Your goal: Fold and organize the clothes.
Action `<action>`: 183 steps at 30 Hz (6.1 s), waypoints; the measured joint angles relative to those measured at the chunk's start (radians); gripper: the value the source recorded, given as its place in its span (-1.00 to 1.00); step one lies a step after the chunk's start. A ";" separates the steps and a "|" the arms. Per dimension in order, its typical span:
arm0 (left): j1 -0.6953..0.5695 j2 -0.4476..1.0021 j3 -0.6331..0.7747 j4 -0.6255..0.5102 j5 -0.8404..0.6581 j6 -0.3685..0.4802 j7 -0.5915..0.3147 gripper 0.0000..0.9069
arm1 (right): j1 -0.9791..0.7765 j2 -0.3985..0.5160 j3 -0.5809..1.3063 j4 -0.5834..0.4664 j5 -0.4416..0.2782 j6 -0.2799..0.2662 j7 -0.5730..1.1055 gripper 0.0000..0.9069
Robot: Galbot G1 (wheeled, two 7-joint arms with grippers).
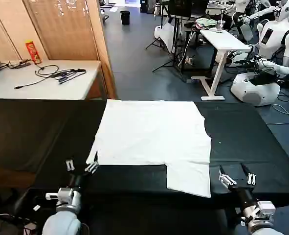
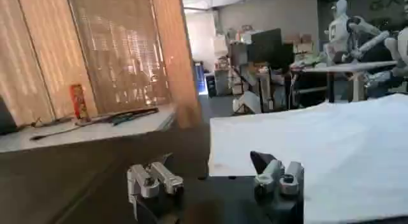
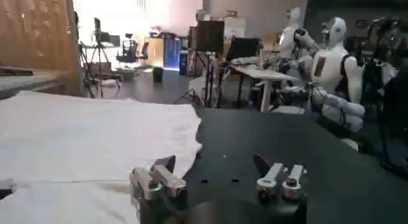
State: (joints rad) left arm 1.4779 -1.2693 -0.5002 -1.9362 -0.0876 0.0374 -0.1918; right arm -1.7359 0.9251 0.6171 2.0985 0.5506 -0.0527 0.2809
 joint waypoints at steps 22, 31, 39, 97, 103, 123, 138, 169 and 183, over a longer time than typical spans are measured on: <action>-0.017 0.047 0.005 -0.119 -0.171 0.380 0.001 0.94 | 0.114 -0.040 -0.131 0.000 0.056 -0.244 -0.024 0.94; -0.045 0.043 0.000 -0.092 -0.221 0.398 0.004 0.87 | 0.191 -0.019 -0.221 -0.027 0.029 -0.261 -0.010 0.94; -0.055 0.034 0.001 -0.048 -0.234 0.396 0.010 0.66 | 0.210 -0.016 -0.244 -0.037 0.023 -0.281 0.011 0.94; 0.025 0.062 -0.065 -0.174 -0.258 0.406 0.036 -1.00 | 0.100 -0.020 -0.123 0.045 -0.153 -0.149 0.019 -1.00; -0.023 0.071 -0.049 -0.153 -0.257 0.412 0.036 -1.00 | 0.177 -0.023 -0.151 -0.003 -0.146 -0.119 0.027 -1.00; -0.348 0.162 0.094 0.075 -0.273 0.414 0.041 -1.00 | 0.661 0.035 -0.406 -0.306 -0.096 -0.102 0.069 -1.00; -0.457 0.160 0.174 0.253 -0.219 0.377 0.062 0.94 | 0.763 0.082 -0.441 -0.456 -0.094 -0.183 0.041 0.94; -0.364 0.170 0.117 0.187 -0.327 0.423 0.037 -1.00 | 0.595 0.017 -0.343 -0.283 0.019 -0.474 0.041 -1.00; -0.282 0.129 0.089 0.126 -0.314 0.419 0.048 0.94 | 0.526 -0.007 -0.314 -0.243 0.014 -0.472 0.050 -1.00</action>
State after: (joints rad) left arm 1.1957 -1.1406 -0.4108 -1.8106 -0.4017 0.4561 -0.1442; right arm -1.2100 0.9182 0.3030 1.8556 0.5645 -0.5243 0.3306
